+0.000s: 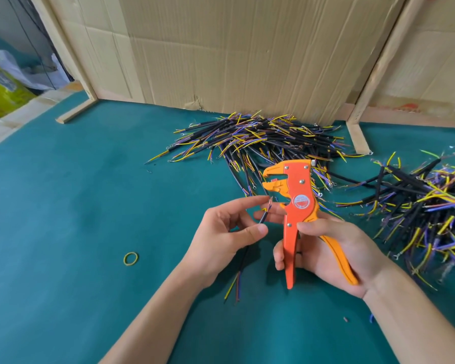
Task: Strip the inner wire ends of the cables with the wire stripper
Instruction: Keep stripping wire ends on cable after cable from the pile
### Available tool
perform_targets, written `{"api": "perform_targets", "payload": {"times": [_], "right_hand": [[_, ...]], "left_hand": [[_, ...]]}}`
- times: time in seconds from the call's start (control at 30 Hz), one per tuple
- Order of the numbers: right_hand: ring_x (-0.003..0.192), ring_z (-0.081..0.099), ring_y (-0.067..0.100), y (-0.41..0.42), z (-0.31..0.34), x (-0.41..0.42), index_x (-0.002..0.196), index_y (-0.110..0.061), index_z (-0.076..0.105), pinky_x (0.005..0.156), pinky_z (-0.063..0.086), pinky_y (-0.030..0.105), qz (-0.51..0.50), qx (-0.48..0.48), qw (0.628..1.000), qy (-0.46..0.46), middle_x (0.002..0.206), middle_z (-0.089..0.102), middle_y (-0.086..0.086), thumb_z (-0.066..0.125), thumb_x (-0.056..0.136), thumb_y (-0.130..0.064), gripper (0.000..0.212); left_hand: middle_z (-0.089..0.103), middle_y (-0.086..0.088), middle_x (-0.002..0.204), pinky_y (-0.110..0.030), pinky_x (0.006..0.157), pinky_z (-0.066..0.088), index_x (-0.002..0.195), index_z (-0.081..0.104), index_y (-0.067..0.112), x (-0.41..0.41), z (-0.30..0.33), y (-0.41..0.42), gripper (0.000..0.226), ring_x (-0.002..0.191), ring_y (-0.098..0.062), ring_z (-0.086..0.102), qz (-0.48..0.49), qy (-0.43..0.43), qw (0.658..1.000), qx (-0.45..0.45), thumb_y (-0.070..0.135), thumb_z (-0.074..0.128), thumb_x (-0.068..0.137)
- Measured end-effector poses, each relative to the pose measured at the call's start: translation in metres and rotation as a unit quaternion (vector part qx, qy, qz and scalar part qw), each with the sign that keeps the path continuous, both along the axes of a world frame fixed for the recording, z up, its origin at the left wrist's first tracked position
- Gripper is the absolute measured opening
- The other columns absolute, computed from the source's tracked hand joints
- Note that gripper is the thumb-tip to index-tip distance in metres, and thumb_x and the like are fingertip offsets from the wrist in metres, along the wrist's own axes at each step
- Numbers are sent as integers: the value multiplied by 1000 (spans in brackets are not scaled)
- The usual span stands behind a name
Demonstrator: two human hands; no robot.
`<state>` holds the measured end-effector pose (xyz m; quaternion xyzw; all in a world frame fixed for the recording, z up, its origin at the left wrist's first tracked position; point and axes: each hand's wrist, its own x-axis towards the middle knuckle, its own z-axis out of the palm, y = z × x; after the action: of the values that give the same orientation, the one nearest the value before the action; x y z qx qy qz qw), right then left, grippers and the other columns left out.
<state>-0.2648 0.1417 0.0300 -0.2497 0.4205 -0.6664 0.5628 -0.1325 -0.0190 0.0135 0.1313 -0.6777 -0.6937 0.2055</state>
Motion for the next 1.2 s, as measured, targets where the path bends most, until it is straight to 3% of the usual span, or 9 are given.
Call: {"api": "perform_targets", "payload": {"times": [0.17, 0.37, 0.53, 0.77, 0.9, 1.07, 1.2], "right_hand": [[84, 67, 43, -1, -1, 1, 140, -4, 58, 77, 55, 49, 5, 4, 1000, -7, 143, 54, 26, 83, 75, -23, 72], [87, 66, 46, -1, -1, 1, 139, -2, 57, 77, 55, 50, -6, 8, 1000, -7, 143, 55, 25, 85, 73, -20, 74], [85, 65, 43, -2, 2, 2, 132, -1, 62, 74, 55, 50, -13, 13, 1000, -13, 112, 62, 26, 88, 69, -19, 70], [79, 63, 43, -2, 2, 4, 127, 4, 63, 68, 55, 51, -31, 16, 999, -16, 109, 56, 28, 80, 71, -11, 61], [79, 62, 39, -2, 0, 3, 133, 1, 61, 70, 55, 50, -26, 9, 1000, -9, 107, 58, 23, 73, 76, -14, 60], [82, 61, 31, -3, -2, 0, 140, -2, 57, 77, 54, 48, -26, -19, 999, -9, 111, 57, 17, 85, 72, -25, 77], [82, 62, 30, -1, -4, -2, 138, 0, 56, 78, 55, 47, -26, -37, 999, -18, 115, 60, 17, 84, 73, -26, 76]], "left_hand": [[64, 5, 69, -20, 76, 48, 119, 72, 22, -1, -3, -1, 41, 73, -10, 57, 14, -10, 1000, -7, 5, 80, 82], [67, 5, 71, -17, 72, 47, 116, 73, 18, -2, -6, -1, 37, 70, -8, 58, 43, -25, 999, -19, 6, 81, 82], [69, 4, 71, -16, 67, 47, 110, 75, 19, -2, -5, 0, 32, 66, -7, 59, 50, -33, 998, -14, 8, 83, 81], [70, -1, 74, -15, 61, 45, 105, 76, 18, -2, -5, -2, 28, 62, -8, 58, 44, -51, 998, -1, 11, 85, 79], [72, 0, 73, -14, 58, 45, 96, 74, 18, -2, -4, -2, 24, 61, -7, 60, 46, -54, 997, 26, 9, 86, 77], [70, 2, 72, -16, 59, 47, 92, 75, 19, -2, -4, -1, 20, 62, -7, 59, 47, -54, 997, 24, 9, 85, 78], [70, 1, 71, -17, 59, 46, 93, 77, 21, -2, -4, 0, 18, 62, -9, 57, 46, -58, 997, 18, 12, 84, 79]]}}
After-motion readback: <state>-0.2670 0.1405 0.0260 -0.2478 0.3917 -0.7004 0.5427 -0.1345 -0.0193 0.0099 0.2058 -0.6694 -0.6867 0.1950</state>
